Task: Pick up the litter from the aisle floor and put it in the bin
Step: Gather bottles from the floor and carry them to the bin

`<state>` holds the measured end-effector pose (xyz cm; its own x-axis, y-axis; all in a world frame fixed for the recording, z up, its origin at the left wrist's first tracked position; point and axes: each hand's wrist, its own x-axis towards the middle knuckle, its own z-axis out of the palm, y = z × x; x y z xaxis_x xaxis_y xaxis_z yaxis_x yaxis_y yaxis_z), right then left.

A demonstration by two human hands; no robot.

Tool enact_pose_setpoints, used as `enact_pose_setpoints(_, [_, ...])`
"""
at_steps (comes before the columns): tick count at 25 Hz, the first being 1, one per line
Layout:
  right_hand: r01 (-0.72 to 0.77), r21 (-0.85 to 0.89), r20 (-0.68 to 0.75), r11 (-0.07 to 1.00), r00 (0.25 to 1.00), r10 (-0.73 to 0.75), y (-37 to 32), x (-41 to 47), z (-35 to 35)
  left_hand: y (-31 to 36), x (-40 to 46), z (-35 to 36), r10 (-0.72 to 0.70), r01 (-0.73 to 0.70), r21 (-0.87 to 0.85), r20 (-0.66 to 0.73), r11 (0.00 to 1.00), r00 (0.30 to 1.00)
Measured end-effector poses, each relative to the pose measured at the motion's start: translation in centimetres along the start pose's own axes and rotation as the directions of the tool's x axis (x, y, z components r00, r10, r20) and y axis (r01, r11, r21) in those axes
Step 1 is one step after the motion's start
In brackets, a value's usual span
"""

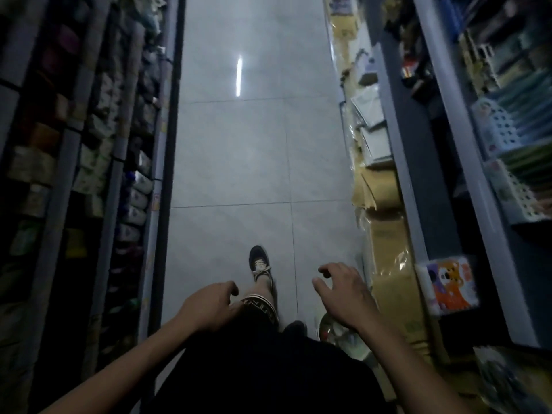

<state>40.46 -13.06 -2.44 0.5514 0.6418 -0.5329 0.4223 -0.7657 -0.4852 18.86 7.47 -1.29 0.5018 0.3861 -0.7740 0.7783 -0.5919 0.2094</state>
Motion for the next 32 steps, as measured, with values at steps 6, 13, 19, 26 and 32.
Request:
enact_pose_setpoints(6, [0.004, -0.032, -0.001, 0.999, 1.000, -0.004, -4.9, 9.1, -5.1, -1.3, 7.1, -9.6, -0.011, 0.010, -0.048, -0.037, 0.999, 0.999])
enact_pose_setpoints(13, [-0.106, 0.029, -0.028, 0.994, 0.994, 0.107, -5.9, 15.3, -9.1, 1.9, 17.2, -22.9, 0.098, -0.094, 0.053, -0.070, 0.994, 0.993])
enact_pose_setpoints(19, [-0.147, 0.046, -0.023, 0.988, 0.989, 0.148, -5.5, 25.5, -15.8, 7.5, 27.0, -32.6, 0.116, -0.115, 0.018, -0.062, 0.993, 0.991])
enact_pose_setpoints(26, [-0.003, -0.052, 0.013, 0.999, 1.000, 0.004, -9.8, 42.4, -26.6, 9.8, 33.2, -41.8, -0.044, 0.032, -0.142, -0.080, 0.989, 0.996])
enact_pose_setpoints(32, [0.143, -0.113, 0.037, 0.983, 0.989, -0.140, -17.8, 56.3, -33.0, 6.6, 37.3, -47.8, -0.210, 0.181, -0.294, -0.069, 0.939, 0.975])
